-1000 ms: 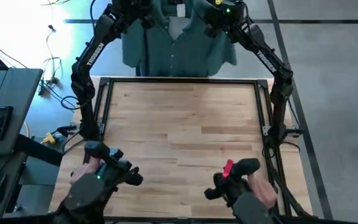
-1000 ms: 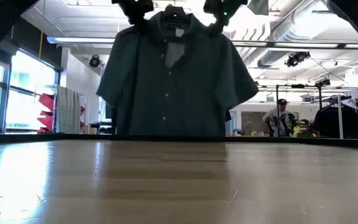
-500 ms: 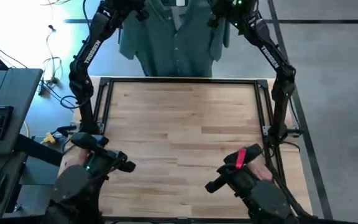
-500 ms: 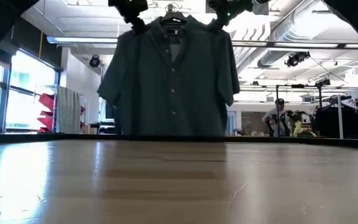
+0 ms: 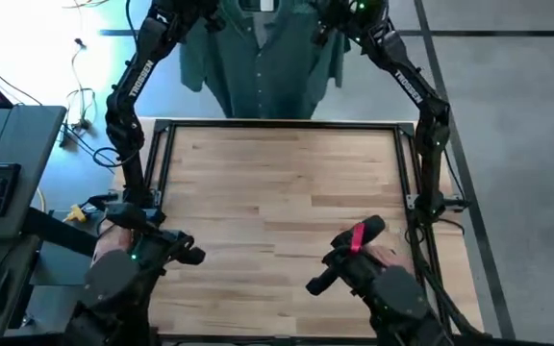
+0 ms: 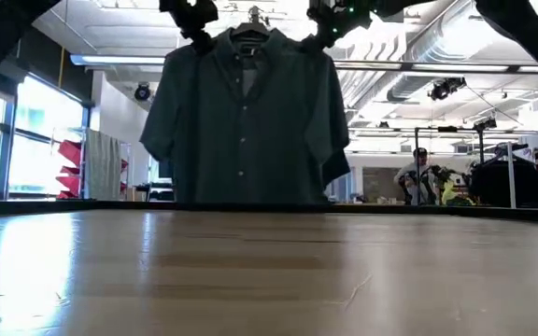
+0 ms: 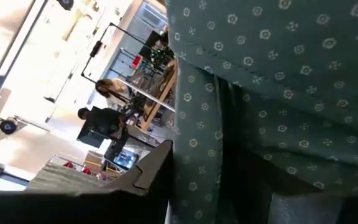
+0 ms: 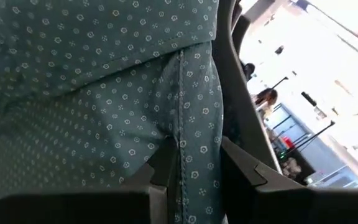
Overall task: Hang clothes
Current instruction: Hang the hangered light blue polo shirt on the hanger rack, then unhang the hangered light blue polo shirt from the hanger racked
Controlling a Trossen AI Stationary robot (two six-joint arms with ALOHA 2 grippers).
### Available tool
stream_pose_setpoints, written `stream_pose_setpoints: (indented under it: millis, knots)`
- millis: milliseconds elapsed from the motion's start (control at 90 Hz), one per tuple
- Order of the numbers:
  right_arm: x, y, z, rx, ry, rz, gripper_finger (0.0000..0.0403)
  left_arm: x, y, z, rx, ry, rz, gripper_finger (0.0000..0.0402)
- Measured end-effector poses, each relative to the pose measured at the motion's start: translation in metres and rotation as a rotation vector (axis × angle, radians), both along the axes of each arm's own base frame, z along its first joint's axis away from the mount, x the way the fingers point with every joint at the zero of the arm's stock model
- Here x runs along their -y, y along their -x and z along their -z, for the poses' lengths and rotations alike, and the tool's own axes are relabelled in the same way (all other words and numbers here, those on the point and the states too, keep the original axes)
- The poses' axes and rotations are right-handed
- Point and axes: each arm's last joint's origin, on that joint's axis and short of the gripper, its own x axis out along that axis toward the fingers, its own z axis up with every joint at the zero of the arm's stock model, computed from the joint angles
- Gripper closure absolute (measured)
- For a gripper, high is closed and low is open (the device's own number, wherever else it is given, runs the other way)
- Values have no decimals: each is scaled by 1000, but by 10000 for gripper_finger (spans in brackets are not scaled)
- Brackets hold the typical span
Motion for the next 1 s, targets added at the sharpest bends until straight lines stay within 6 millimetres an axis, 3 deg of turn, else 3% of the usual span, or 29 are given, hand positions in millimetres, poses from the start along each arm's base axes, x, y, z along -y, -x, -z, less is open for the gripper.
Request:
stream_pose_setpoints:
  millis: [278,656,844,1000]
  knots:
    - [3,2,4,37,-69,48,337,6,0,-4,94,9,-52,287]
    - [6,9,4,75,-107,130,135,27,17,-24,144,-9,-98,286]
    - [-21,26,-27,103,-97,13,97,45,30,-34,218,19,-170,286]
    - [-40,57,-44,154,-250,-139,95,66,37,-35,357,149,-150,286]
